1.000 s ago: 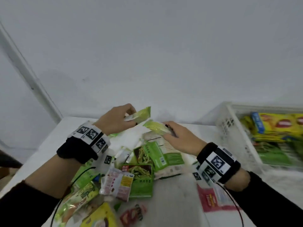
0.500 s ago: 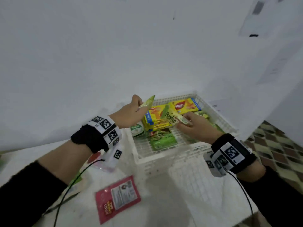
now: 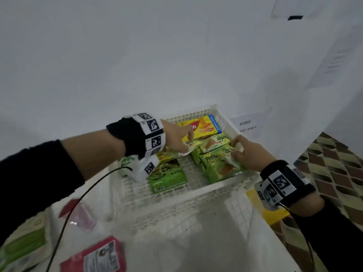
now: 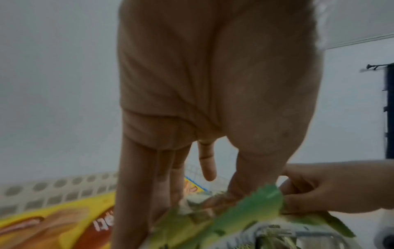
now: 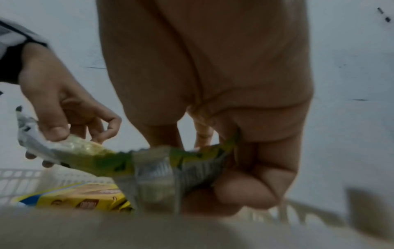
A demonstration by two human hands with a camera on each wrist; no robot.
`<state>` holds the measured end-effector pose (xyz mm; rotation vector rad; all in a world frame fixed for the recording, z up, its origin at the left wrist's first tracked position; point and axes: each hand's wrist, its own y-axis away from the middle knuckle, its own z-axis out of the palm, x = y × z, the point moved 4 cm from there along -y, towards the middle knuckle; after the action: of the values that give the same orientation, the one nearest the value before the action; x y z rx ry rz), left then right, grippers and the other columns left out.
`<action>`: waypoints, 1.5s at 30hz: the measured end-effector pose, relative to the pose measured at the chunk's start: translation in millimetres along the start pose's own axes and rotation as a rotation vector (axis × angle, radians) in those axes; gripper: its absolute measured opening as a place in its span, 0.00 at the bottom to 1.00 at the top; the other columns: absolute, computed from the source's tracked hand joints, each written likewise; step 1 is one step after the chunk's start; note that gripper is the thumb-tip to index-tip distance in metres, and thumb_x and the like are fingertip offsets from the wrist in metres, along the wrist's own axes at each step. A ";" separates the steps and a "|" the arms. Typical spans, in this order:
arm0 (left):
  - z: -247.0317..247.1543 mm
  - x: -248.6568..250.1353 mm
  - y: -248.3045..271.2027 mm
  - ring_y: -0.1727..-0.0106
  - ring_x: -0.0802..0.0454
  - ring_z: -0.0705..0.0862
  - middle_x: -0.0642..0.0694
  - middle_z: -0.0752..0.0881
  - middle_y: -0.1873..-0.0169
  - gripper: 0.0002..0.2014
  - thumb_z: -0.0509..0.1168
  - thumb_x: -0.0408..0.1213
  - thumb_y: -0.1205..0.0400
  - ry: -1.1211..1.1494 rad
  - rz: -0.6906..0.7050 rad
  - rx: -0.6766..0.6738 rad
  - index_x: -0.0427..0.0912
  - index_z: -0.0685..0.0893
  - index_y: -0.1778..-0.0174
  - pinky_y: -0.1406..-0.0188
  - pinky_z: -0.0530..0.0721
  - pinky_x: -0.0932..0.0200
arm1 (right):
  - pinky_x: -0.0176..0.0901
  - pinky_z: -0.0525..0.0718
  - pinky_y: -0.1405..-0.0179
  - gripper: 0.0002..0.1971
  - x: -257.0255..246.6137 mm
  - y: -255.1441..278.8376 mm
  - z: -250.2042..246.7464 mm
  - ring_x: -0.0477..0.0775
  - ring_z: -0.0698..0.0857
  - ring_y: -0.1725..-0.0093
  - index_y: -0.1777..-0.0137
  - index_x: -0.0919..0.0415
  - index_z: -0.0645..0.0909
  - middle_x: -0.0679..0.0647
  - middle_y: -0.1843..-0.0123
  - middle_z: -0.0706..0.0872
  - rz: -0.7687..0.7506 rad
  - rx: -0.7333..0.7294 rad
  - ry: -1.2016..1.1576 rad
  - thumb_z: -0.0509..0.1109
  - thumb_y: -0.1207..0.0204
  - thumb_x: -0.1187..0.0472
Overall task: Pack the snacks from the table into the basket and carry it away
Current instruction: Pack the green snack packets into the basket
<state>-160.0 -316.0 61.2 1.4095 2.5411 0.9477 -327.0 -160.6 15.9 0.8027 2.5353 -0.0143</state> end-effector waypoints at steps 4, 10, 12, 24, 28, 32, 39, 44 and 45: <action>20.6 14.0 -24.6 0.76 0.49 0.72 0.46 0.74 0.73 0.14 0.58 0.45 0.14 0.059 -0.072 -0.063 0.52 0.65 0.34 0.73 0.76 0.57 | 0.43 0.75 0.58 0.02 7.6 -8.2 9.1 0.58 0.80 0.59 0.51 0.53 0.75 0.54 0.58 0.80 0.010 -0.014 0.084 0.63 0.20 0.56; 61.1 14.2 -52.8 0.60 0.46 0.81 0.50 0.80 0.51 0.21 0.50 0.40 0.10 -0.007 -0.132 -0.072 0.39 0.60 0.22 0.64 0.75 0.52 | 0.41 0.72 0.58 0.12 11.6 -12.5 12.1 0.52 0.78 0.58 0.54 0.55 0.79 0.44 0.65 0.76 -0.042 0.003 0.006 0.70 0.24 0.46; 69.5 8.3 -61.4 0.51 0.43 0.84 0.46 0.82 0.42 0.25 0.52 0.42 0.10 0.060 -0.165 -0.051 0.36 0.57 0.19 0.59 0.79 0.53 | 0.41 0.72 0.59 0.15 12.2 -12.9 13.2 0.50 0.78 0.58 0.53 0.54 0.78 0.42 0.64 0.75 -0.047 -0.021 0.016 0.71 0.26 0.42; 97.8 -18.2 -88.3 0.57 0.39 0.89 0.37 0.80 0.48 0.35 0.72 0.49 0.23 0.389 -0.099 0.142 0.44 0.64 0.26 0.62 0.90 0.45 | 0.40 0.74 0.64 0.23 12.6 -8.2 19.8 0.48 0.80 0.58 0.49 0.55 0.78 0.46 0.58 0.81 -0.046 -0.046 -0.090 0.83 0.39 0.47; 97.4 -20.0 -96.3 0.54 0.41 0.86 0.37 0.74 0.39 0.38 0.72 0.49 0.23 0.253 -0.095 0.219 0.41 0.62 0.21 0.64 0.87 0.52 | 0.40 0.71 0.60 0.19 12.7 -11.8 22.4 0.50 0.79 0.55 0.49 0.57 0.79 0.50 0.54 0.80 -0.071 0.029 -0.111 0.80 0.34 0.50; 86.9 -20.7 -92.7 0.52 0.45 0.84 0.40 0.83 0.49 0.33 0.71 0.54 0.24 0.121 -0.046 0.235 0.38 0.71 0.29 0.62 0.79 0.57 | 0.41 0.75 0.57 0.15 16.1 -12.8 25.2 0.50 0.80 0.54 0.49 0.56 0.79 0.50 0.52 0.81 -0.097 0.086 -0.124 0.77 0.31 0.52; 39.9 4.7 -63.6 0.34 0.59 0.68 0.50 0.72 0.32 0.34 0.75 0.52 0.28 0.166 0.439 0.538 0.45 0.71 0.29 0.36 0.67 0.63 | 0.38 0.83 0.54 0.18 -6.0 -5.2 29.5 0.45 0.83 0.54 0.46 0.54 0.74 0.45 0.50 0.80 -0.280 0.019 -0.280 0.79 0.31 0.61; 52.7 -5.1 -69.2 0.33 0.51 0.72 0.46 0.77 0.33 0.31 0.73 0.46 0.24 0.009 0.448 0.422 0.45 0.73 0.25 0.38 0.65 0.64 | 0.22 0.73 0.57 0.19 -22.1 -0.5 30.7 0.43 0.80 0.49 0.45 0.53 0.74 0.43 0.49 0.82 -0.369 0.000 -0.274 0.79 0.30 0.56; 55.4 -11.8 -68.2 0.34 0.51 0.73 0.47 0.78 0.35 0.29 0.73 0.46 0.24 0.020 0.432 0.418 0.45 0.74 0.27 0.41 0.66 0.64 | 0.20 0.72 0.57 0.18 -20.6 0.4 29.7 0.42 0.79 0.47 0.43 0.53 0.76 0.44 0.47 0.82 -0.367 0.007 -0.250 0.78 0.29 0.54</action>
<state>-184.0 -325.2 -23.7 2.1330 2.6033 0.4744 -299.1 -175.8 -1.2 0.3058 2.4055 -0.2282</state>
